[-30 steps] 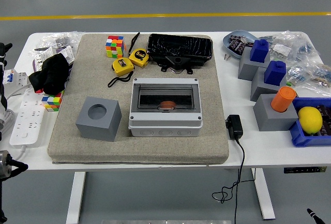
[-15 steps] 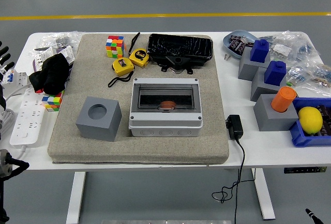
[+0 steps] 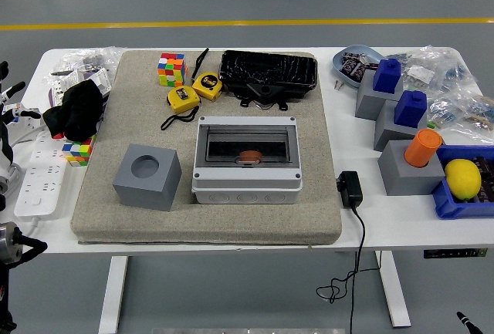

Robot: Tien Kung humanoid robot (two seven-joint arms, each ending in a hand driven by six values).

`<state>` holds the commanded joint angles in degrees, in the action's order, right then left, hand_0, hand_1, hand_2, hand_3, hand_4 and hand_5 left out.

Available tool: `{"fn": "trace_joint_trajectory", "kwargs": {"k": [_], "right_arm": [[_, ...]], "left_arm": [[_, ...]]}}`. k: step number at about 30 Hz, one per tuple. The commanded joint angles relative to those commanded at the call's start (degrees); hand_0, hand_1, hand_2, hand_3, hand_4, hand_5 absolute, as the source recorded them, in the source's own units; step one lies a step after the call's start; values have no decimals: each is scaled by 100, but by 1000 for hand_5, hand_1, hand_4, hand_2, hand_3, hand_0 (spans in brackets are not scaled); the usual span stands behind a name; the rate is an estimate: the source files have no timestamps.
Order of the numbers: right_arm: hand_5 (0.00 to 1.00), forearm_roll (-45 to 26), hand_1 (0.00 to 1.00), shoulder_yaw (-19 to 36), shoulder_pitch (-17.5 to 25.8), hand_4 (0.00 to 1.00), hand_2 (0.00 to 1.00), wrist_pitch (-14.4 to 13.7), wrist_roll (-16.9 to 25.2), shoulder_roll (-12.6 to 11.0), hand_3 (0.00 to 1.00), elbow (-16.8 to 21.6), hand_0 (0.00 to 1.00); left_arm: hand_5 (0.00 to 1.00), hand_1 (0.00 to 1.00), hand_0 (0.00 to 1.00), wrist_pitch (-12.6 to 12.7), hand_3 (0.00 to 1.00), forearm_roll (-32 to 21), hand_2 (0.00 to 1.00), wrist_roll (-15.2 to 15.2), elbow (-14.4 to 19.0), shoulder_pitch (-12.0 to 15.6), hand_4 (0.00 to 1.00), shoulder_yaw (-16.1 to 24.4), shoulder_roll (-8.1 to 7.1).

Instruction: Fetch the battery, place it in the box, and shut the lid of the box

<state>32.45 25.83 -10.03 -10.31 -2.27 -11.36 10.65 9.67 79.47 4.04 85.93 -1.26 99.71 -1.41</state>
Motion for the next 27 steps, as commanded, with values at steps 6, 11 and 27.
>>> {"fn": "trace_joint_trajectory", "kwargs": {"k": [6,11,27], "right_arm": [[998,71,672,75,-24,998,725,10,2,-7,796,20,708],[998,-16,672,-6,-31,998,725,-5,-5,7,796,-6,708],[998,419,686,110,-96,998,714,-120,-106,16,709,-32,746]], "left_arm": [[998,775,371,-4,866,-14,914,44,24,26,998,-14,16],[998,775,371,-19,866,-33,914,45,3,-1,998,-23,26],[998,671,626,62,710,-25,610,-30,16,-68,998,-126,64]]}}
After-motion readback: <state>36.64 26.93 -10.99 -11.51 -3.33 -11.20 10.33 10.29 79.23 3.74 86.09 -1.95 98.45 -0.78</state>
